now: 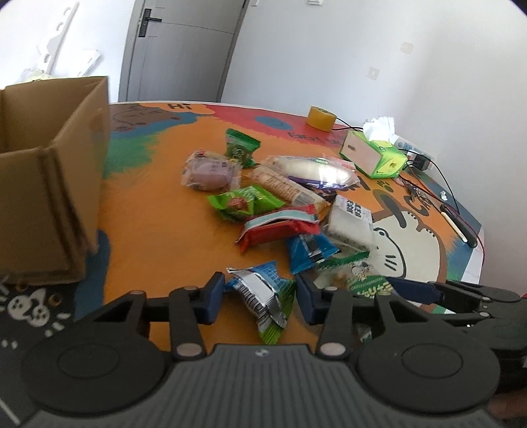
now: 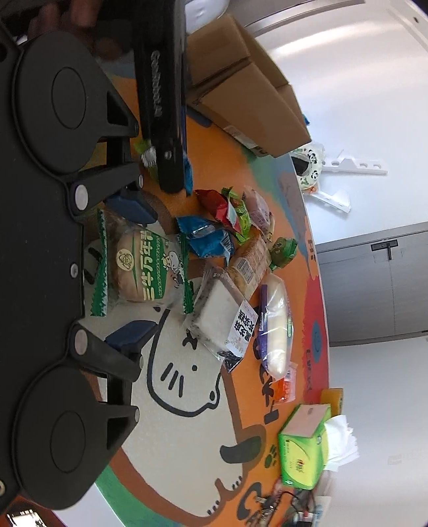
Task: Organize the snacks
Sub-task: 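Grasp the green-wrapped bun with the right tool while the left tool grasps the blue-white wrapper, then carry both snacks into the cardboard box and open both tools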
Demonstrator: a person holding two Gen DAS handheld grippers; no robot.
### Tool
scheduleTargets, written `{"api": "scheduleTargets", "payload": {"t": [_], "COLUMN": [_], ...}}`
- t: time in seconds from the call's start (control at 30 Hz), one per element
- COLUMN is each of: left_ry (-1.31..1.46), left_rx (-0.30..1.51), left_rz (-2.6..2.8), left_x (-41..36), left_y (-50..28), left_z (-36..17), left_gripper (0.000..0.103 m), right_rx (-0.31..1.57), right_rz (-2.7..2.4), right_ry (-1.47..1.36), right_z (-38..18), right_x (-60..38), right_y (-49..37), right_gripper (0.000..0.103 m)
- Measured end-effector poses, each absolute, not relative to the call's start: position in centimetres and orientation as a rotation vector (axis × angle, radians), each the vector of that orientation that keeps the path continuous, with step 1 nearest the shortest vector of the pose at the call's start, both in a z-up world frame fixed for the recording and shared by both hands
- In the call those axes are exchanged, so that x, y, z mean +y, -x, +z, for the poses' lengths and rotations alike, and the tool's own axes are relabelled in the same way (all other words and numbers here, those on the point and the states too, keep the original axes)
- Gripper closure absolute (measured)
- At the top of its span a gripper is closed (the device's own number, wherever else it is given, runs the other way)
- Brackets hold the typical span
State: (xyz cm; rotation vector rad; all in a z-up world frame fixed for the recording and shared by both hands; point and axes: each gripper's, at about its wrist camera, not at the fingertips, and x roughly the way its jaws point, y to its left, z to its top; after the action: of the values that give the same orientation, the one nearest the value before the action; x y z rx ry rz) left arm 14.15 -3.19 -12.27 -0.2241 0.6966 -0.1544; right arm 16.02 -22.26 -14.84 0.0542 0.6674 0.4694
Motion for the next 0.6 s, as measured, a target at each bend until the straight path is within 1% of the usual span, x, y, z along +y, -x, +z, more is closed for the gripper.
{"api": "scheduleTargets", "payload": {"t": [0.03,0.07,0.1,0.13,0.27,0.6], "left_ry": [0.226,0.228,0.229,0.226,0.218,0.231], "left_rx": [0.695,0.693,0.688,0.687,0.669,0.566], "left_rz": [-0.149,-0.144,-0.142,-0.137,-0.137,-0.133], "left_x": [-2.9,-2.7,-2.4,-2.3,-1.6,-0.8], "left_y": [-13.9,-13.6,-13.2,-13.0,-11.9,-10.2], "left_z": [-12.2,-12.2,-12.1,-12.0,-11.3,-8.0], "left_gripper": [0.059,0.062,0.065,0.065,0.066,0.068], "right_rx": [0.663,0.657,0.651,0.647,0.663,0.592], "right_rz": [0.461,0.448,0.438,0.437,0.471,0.497], "right_ry": [-0.042,-0.025,-0.012,-0.005,-0.029,-0.046], "right_z": [-14.9,-14.8,-14.8,-14.8,-14.4,-11.3], "right_x": [-22.1,-21.8,-21.6,-21.5,-21.5,-20.9], "right_y": [-15.9,-15.8,-15.6,-15.6,-15.7,-14.5], "right_gripper": [0.04,0.042,0.049,0.053,0.054,0.054]}}
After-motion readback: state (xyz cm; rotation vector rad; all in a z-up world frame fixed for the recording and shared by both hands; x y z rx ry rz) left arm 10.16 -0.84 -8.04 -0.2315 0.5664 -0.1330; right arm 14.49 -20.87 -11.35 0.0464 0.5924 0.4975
